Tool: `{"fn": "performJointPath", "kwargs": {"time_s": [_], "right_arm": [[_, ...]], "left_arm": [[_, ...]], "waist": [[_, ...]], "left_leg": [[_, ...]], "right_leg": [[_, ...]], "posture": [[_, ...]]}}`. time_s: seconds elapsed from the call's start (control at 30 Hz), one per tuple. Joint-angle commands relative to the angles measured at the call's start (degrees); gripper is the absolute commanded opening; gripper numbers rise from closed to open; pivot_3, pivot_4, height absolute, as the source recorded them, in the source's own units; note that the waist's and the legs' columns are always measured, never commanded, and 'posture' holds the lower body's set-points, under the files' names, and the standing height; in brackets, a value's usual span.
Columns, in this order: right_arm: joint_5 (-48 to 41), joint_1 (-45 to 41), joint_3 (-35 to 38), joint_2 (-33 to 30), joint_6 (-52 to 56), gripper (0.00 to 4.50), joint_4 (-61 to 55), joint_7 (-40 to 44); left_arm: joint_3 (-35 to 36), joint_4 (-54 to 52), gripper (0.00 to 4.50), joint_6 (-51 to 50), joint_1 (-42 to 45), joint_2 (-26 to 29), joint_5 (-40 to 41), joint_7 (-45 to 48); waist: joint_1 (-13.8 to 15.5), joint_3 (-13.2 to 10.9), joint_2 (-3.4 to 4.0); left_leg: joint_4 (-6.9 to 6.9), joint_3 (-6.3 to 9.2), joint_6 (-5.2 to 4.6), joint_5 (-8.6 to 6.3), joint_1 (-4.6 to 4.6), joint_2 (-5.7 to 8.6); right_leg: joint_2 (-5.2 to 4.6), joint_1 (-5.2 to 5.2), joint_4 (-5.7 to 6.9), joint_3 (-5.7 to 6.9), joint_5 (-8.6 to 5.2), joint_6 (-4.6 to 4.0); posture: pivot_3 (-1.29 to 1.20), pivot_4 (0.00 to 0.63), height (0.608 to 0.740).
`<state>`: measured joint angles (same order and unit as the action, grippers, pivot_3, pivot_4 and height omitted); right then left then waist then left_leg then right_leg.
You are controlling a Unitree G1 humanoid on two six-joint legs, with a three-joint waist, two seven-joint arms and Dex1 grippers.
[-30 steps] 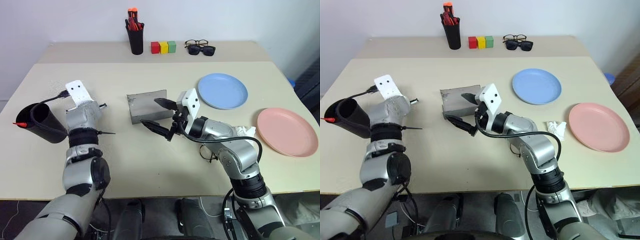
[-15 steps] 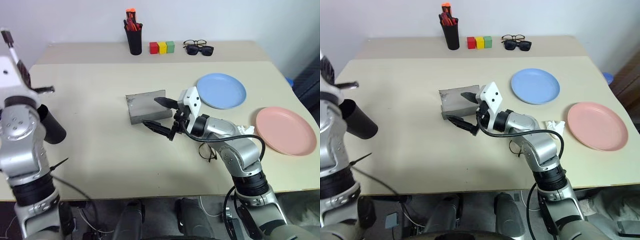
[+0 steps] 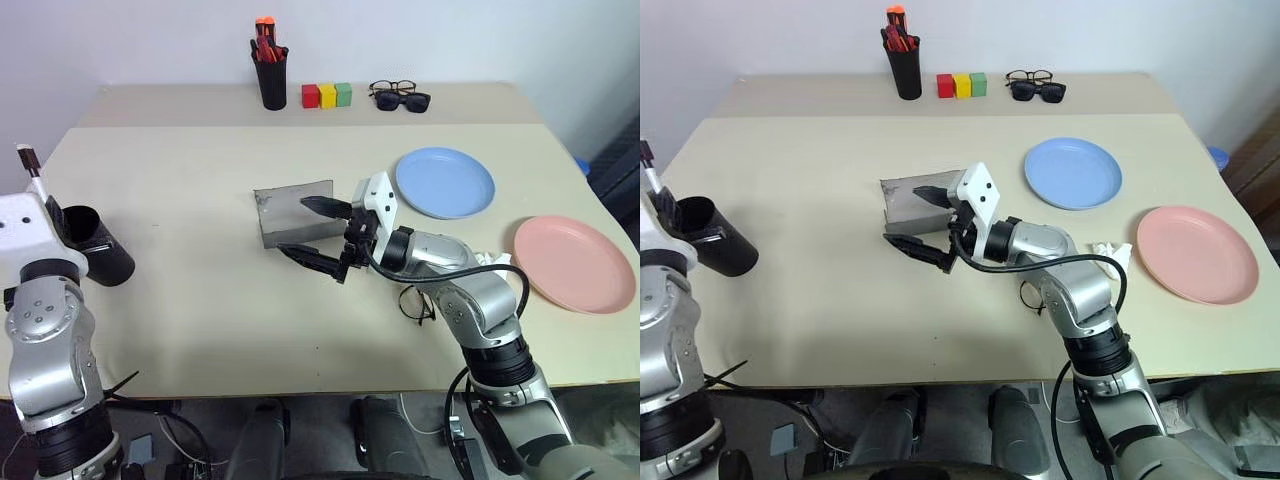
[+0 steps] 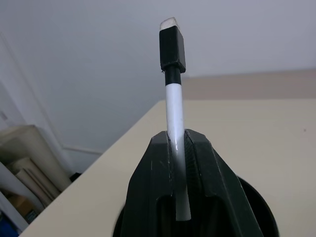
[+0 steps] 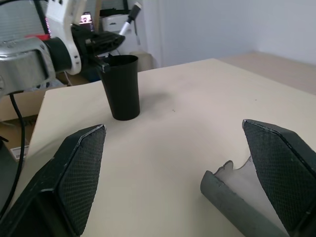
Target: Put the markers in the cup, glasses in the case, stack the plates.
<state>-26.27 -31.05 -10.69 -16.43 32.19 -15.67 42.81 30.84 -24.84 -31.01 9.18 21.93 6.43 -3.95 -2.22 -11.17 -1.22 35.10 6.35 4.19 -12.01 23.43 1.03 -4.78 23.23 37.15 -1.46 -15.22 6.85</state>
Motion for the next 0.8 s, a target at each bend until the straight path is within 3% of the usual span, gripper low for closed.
{"fn": "performJointPath", "kwargs": {"time_s": [0.03,0.13,0.23,0.33,0.57,0.7,0.8], "right_arm": [[-1.0,-1.0,0.6,0.2,-0.5,4.5,-2.3,0.2],[-0.9,-0.8,0.5,0.3,-0.6,4.5,-2.4,0.1],[-0.9,-0.7,0.4,0.4,-0.7,4.5,-2.4,0.0],[-0.8,-0.8,0.3,0.5,-0.8,4.5,-2.3,0.0],[-0.7,-1.0,0.3,0.7,-1.0,4.5,-2.1,0.1],[-0.6,-1.2,0.6,0.3,-0.8,4.5,-2.1,0.1],[-0.7,-1.6,1.4,-0.6,-0.4,4.5,-2.1,0.1]], "left_arm": [[0.5,-1.0,0.05,0.7,-0.4,-0.6,-1.0,-1.3],[-0.3,-1.5,0.05,0.5,-0.8,-1.4,-1.1,-1.3],[-1.1,-1.8,1.12,0.1,-0.9,-1.5,-2.3,-2.2],[-0.9,-1.8,2.57,-0.4,-0.6,-2.1,-2.3,-2.8],[-0.3,-1.8,2.57,1.2,1.0,-2.5,-1.8,-3.3],[-1.8,-4.9,2.57,3.7,6.6,-0.9,3.1,1.5],[-9.2,-5.7,3.43,-4.4,10.8,3.3,10.7,12.5]], "waist": [[0.0,0.0,0.0],[0.0,0.0,0.0],[0.0,0.0,0.0],[-0.1,0.0,0.0],[0.0,0.0,0.0],[0.2,0.0,-0.02],[0.4,0.0,-0.02]], "left_leg": [[0.0,0.0,0.0,0.0,0.0,0.0],[0.0,0.0,0.0,0.0,0.0,0.0],[0.0,0.0,0.0,0.0,0.0,0.0],[0.0,0.0,0.0,0.0,0.0,0.0],[0.0,0.0,0.0,0.0,0.0,0.0],[0.0,0.03,0.0,0.0,0.01,0.0],[0.02,0.01,0.0,0.0,0.05,0.02]], "right_leg": [[0.0,0.0,0.0,0.0,0.0,0.0],[0.0,0.0,0.0,0.0,0.0,0.0],[0.0,0.0,0.0,0.01,0.0,0.0],[0.0,0.0,0.0,0.0,0.0,0.0],[0.0,0.0,0.0,0.01,0.0,0.0],[0.0,0.0,-0.01,0.04,0.0,0.0],[-0.02,-0.01,-0.05,0.04,0.0,0.0]], "posture": [[0.0,0.15,0.74],[0.0,0.15,0.74],[0.0,0.15,0.74],[0.0,0.15,0.74],[0.0,0.15,0.74],[0.0,0.15,0.74],[0.0,0.15,0.74]]}}
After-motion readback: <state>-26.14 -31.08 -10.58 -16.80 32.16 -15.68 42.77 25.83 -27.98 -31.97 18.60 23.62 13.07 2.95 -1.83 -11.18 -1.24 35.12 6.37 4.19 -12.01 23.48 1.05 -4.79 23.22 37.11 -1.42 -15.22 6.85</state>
